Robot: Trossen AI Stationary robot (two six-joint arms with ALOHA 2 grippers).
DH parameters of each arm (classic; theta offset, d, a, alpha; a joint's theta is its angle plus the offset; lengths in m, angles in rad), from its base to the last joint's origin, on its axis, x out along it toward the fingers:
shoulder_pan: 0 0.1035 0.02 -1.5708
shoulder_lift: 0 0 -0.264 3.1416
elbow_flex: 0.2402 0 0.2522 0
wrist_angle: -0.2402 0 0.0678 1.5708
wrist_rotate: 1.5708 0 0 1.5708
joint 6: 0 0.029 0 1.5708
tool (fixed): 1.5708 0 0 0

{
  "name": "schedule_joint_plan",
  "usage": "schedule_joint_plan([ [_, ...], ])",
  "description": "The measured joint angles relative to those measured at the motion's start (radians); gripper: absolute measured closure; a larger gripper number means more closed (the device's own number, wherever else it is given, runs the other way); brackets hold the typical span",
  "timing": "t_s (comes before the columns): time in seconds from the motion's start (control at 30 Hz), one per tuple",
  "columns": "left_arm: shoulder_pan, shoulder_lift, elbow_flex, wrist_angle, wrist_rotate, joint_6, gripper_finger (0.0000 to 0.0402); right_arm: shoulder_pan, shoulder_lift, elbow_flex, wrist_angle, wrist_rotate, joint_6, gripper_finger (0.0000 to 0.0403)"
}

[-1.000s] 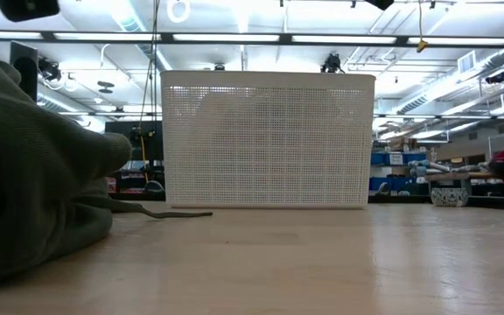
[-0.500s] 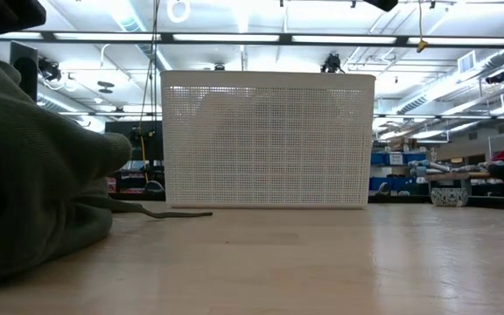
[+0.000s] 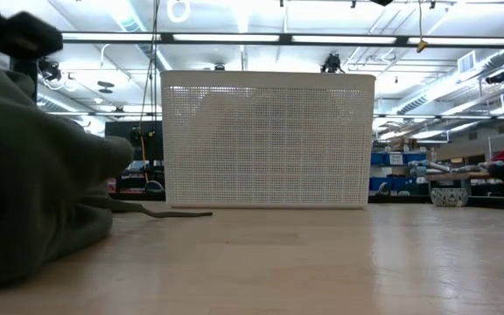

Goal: Sort clothes
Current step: Put the green hoodie into the white bin

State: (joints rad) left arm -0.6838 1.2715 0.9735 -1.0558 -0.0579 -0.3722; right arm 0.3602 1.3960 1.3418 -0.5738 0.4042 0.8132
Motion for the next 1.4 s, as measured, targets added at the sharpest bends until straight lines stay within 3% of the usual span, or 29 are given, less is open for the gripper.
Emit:
schedule_joint_plan([
  [0.23, 0.003, 0.066, -0.165, 0.320, 0.002, -0.106, 0.0239, 0.000, 0.000, 0.000, -0.004, -0.021, -0.034, 0.0303],
  [0.43, 0.024, 0.165, -0.265, 0.565, 0.016, -0.309, 0.0242, 0.000, 0.000, 0.000, -0.004, -0.063, -0.072, 0.0303],
  [0.5, 0.040, 0.196, -0.256, 0.582, 0.019, -0.399, 0.0261, 0.005, 0.000, 0.000, -0.004, -0.067, -0.074, 0.0303],
  [0.57, 0.060, 0.204, -0.235, 0.576, 0.015, -0.452, 0.0304, 0.007, 0.000, 0.000, -0.004, -0.068, -0.077, 0.0303],
  [0.67, 0.086, 0.198, -0.174, 0.544, -0.052, -0.475, 0.0379, 0.022, 0.000, 0.000, -0.008, -0.067, -0.092, 0.0303],
  [0.83, 0.131, 0.183, 0.011, 0.386, -0.213, -0.480, 0.0386, 0.046, 0.008, -0.015, -0.018, -0.067, -0.100, 0.0305],
  [1.07, 0.180, 0.183, 0.318, 0.153, -0.330, -0.443, 0.0387, 0.103, 0.008, -0.128, 0.013, -0.065, -0.070, 0.0313],
  [1.4, 0.229, 0.181, 0.628, 0.084, -0.508, -0.378, 0.0389, 0.236, 0.008, -0.415, 0.206, -0.022, 0.167, 0.0314],
])
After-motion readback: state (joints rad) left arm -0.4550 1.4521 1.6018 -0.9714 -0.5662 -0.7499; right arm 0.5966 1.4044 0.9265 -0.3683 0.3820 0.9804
